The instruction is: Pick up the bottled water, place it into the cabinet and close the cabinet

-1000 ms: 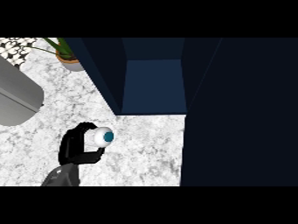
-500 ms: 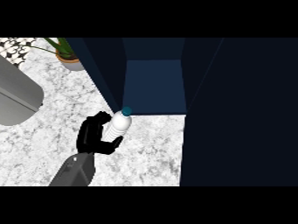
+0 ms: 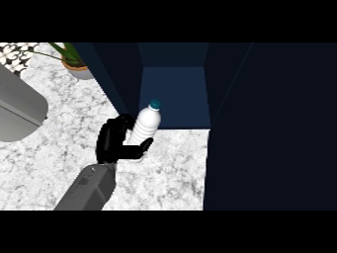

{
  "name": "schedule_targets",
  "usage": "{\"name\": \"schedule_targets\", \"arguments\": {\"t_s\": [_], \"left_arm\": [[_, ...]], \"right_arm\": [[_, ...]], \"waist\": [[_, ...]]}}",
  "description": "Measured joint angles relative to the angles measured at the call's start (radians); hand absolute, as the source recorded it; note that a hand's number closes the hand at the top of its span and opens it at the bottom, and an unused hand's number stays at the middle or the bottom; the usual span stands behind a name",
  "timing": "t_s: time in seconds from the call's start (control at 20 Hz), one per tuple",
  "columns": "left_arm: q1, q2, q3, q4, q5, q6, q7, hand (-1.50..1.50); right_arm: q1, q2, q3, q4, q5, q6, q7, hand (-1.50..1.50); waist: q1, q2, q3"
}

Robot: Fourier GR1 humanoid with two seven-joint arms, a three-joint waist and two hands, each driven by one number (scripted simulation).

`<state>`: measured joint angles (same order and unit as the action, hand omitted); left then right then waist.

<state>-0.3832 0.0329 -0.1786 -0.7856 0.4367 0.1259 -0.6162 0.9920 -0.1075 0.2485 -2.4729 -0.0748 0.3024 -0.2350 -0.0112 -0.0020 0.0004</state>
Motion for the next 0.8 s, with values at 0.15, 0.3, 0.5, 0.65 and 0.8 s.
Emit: {"name": "schedule_targets", "arguments": {"t_s": [0.15,0.3,0.5,0.65,0.8], "left_arm": [[0.011,0.013,-0.045,-0.042,0.024,0.091,0.046,1.5],[0.014,0.026,-0.08,-0.065,0.03,0.173,0.07,1.5],[0.012,0.042,-0.098,-0.082,0.006,0.282,0.112,1.5],[0.01,0.052,-0.098,-0.093,0.003,0.352,0.146,1.5],[-0.004,0.069,-0.087,-0.09,0.002,0.409,0.18,1.5]], "right_arm": [[-0.005,0.003,0.002,0.003,0.001,-0.001,-0.004,-1.5],[-0.016,0.0,-0.016,0.006,-0.001,0.001,-0.005,-1.5],[-0.018,-0.007,-0.03,0.008,-0.005,0.013,-0.014,-1.5],[-0.027,-0.011,-0.039,0.015,-0.008,0.021,-0.021,-1.5],[-0.04,-0.013,-0.045,0.017,-0.011,0.027,-0.026,-1.5]], "waist": [[0.001,0.0,0.0],[-0.002,0.001,0.002],[-0.012,-0.001,0.005],[-0.017,-0.001,0.007],[-0.026,0.001,0.008]]}}
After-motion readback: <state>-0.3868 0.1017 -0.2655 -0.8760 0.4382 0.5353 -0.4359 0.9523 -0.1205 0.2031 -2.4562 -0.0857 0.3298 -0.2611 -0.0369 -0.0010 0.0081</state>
